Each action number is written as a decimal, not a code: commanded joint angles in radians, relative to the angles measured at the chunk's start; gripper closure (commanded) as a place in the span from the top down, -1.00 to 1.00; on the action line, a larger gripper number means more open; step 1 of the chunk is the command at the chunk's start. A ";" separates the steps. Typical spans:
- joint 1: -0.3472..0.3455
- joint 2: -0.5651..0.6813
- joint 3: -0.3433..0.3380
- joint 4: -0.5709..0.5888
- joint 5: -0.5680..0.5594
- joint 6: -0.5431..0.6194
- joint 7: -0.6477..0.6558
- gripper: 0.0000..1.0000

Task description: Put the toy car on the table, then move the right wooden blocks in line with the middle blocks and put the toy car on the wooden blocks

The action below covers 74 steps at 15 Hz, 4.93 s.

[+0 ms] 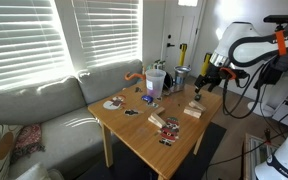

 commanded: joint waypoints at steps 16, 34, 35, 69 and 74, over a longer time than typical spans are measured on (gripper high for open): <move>-0.022 0.205 -0.056 0.100 0.113 0.005 0.092 0.15; -0.030 0.205 -0.070 0.119 0.132 -0.052 0.151 -0.65; -0.032 0.176 -0.066 0.110 0.124 -0.075 0.159 -0.80; 0.078 0.043 0.143 0.106 0.185 -0.252 1.025 -0.86; 0.086 0.045 0.154 0.100 0.170 -0.229 1.095 -0.86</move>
